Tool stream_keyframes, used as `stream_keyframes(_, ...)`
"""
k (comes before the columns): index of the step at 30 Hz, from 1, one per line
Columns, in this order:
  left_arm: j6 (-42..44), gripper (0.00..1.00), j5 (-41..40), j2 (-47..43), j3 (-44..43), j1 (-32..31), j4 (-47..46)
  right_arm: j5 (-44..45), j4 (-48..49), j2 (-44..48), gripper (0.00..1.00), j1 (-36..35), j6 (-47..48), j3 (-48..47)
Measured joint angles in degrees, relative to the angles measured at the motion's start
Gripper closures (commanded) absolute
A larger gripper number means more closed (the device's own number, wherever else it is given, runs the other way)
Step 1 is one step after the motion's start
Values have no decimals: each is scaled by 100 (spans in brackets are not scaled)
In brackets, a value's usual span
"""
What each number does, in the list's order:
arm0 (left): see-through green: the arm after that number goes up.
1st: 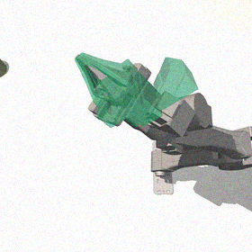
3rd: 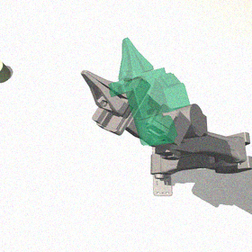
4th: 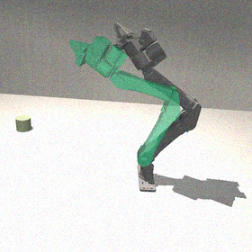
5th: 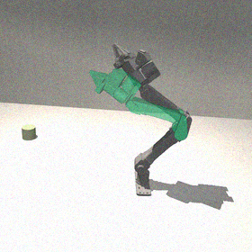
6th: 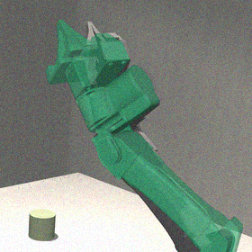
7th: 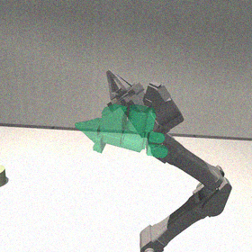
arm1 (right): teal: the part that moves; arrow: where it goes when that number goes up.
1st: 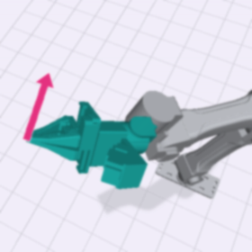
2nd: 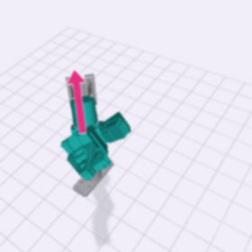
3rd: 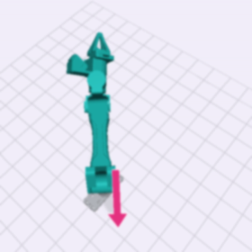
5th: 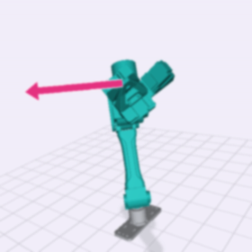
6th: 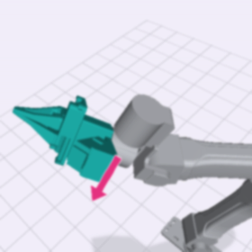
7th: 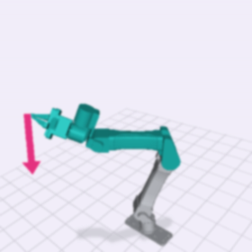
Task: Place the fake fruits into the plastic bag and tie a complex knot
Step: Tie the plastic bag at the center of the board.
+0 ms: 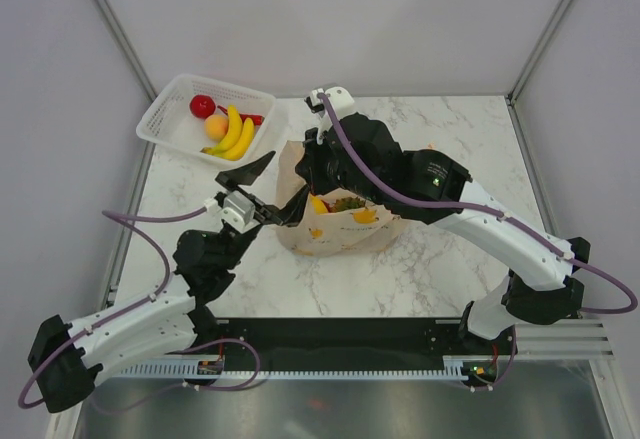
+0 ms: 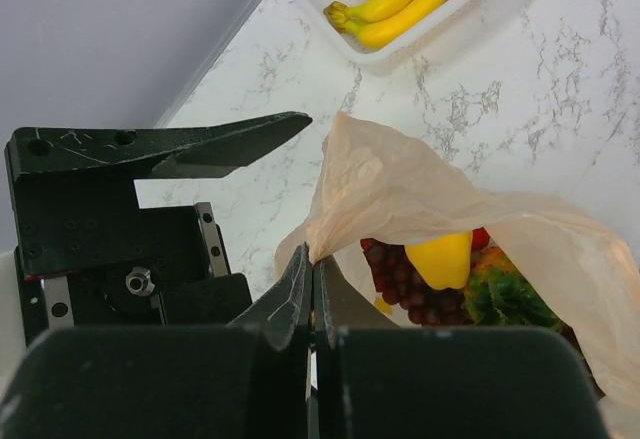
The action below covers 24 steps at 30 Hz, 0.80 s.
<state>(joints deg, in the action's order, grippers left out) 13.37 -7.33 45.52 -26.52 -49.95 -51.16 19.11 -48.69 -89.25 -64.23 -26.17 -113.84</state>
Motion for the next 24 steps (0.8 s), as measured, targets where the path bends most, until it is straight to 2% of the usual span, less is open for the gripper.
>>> stream_keyframes(10,699,0,48,686,-415,0,-315,-46,-9,2,100,0,-63,-31)
stream_keyframes(15,1093,0,55,1290,-688,-2,-763,-136,-33,2,100,0,-66,-114)
stream_keyframes(22,1185,1,-122,1967,-909,-2,-1572,-136,-66,2,100,0,-87,-138)
stream_keyframes(24,1202,10,-225,2223,-1023,0,-1840,-103,-63,2,100,0,-90,-140)
